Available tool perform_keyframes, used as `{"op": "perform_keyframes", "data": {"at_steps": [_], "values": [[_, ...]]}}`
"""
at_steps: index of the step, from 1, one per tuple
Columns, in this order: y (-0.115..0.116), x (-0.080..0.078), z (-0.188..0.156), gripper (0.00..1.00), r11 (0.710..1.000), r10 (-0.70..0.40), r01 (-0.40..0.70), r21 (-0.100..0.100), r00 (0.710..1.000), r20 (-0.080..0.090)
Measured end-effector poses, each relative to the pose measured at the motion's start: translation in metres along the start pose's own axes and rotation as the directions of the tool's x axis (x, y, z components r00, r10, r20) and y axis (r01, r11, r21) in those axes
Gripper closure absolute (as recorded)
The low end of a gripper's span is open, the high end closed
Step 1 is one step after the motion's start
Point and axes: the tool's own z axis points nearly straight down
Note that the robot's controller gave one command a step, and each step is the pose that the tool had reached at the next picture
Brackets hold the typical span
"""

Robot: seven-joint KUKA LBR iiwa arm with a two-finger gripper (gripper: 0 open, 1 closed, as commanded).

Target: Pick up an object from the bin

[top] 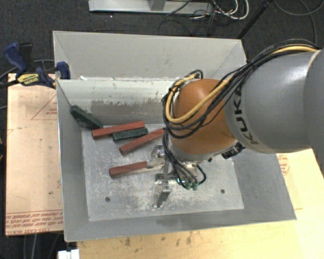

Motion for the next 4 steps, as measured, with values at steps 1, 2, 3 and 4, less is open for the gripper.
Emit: {"op": "perform_keyframes", "data": {"at_steps": [1,2,3,4], "values": [[-0.001,-0.002,-0.003,0.0,1.0,0.003,-0.003,-0.001,1.0,0.007],[0.005,-0.043,0.009,0.0,0.994,-0.107,0.107,0.0,0.994,0.01],[0.012,-0.071,0.012,0.0,0.999,-0.047,0.047,-0.001,0.999,0.011],[0.027,-0.045,0.011,0.0,0.982,0.191,-0.191,-0.002,0.982,0.007]]}}
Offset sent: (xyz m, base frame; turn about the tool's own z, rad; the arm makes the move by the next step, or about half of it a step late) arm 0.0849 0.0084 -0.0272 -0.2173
